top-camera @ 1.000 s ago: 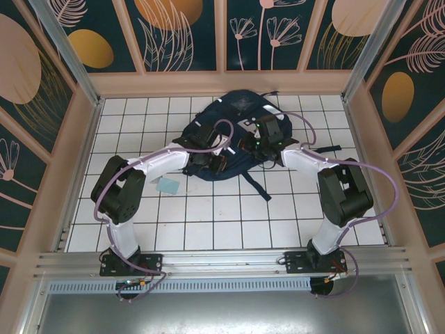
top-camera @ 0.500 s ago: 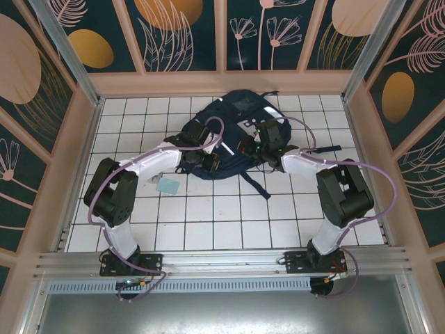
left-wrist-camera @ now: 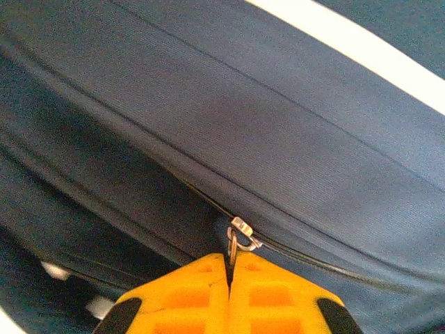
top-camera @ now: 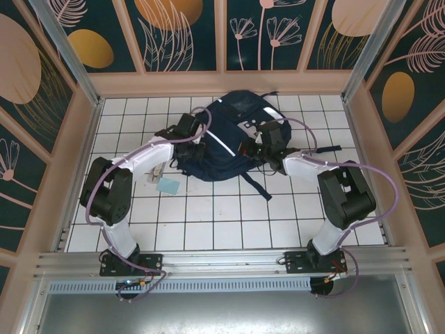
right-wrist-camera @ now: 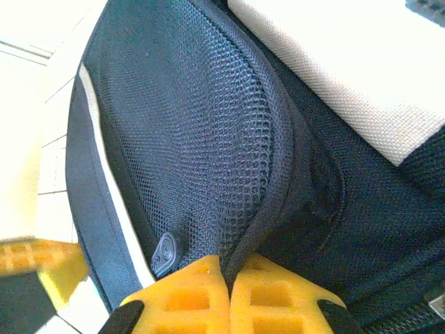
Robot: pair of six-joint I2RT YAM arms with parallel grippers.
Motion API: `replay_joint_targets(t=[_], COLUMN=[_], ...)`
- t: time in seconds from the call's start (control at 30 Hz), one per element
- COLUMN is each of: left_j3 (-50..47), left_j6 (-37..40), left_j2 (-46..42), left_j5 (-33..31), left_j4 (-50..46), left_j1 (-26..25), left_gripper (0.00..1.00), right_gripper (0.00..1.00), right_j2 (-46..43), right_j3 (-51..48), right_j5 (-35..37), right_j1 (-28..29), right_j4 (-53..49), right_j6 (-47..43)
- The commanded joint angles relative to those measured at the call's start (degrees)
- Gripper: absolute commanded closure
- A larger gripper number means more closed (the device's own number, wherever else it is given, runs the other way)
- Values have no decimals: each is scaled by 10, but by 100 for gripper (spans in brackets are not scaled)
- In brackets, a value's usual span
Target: Pack books, pencil case, and school supplies into a backpack
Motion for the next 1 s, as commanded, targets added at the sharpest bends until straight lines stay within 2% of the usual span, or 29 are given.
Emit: replay_joint_targets(t=[0.0, 0.1, 0.2, 0.3, 0.37, 0.43, 0.47, 0.5, 0.57, 0.63, 0.73, 0.83, 0.97], left_j3=[25, 37, 12, -62, -101, -122, -130, -135, -140, -138, -111, -63, -12], left_j6=[-26, -25, -55, -110, -145, -172, -186, -199, -226, -247, -259, -251, -265], left_j2=[9, 6, -19, -76, -114, -137, -143, -147, -146, -143, -120, -75, -16], left_j5=[-113, -83, 18, 138, 191, 218, 227, 237, 259, 268, 271, 276, 293], left_j4=[-52, -60, -48, 7, 40, 59, 70, 85, 125, 166, 205, 212, 245], left_j1=[68, 79, 79, 70, 51, 23, 8, -5, -32, -43, -55, -69, -93], left_gripper=[100, 100, 100, 100, 100, 100, 100, 100, 100, 100, 100, 100, 100], right_gripper=[100, 100, 100, 100, 100, 100, 95, 77, 50, 38, 33, 32, 32], right_j2=[-43, -42, -30, -7, 15, 36, 43, 45, 16, -32, -104, -167, -231], right_j3=[-12, -2, 14, 39, 68, 98, 119, 136, 135, 98, 56, 6, -67], right_j5=[45, 46, 49, 60, 79, 90, 82, 75, 76, 69, 47, -7, -56], right_j1=[-24, -30, -43, -66, -81, -92, -98, -102, -100, -102, -103, -102, -94], right_j4=[6, 6, 2, 3, -5, -27, -46, -70, -86, -76, -91, -85, -38], right_j6=[-41, -50, -62, -84, -96, -99, -96, -88, -74, -51, -30, 8, 91])
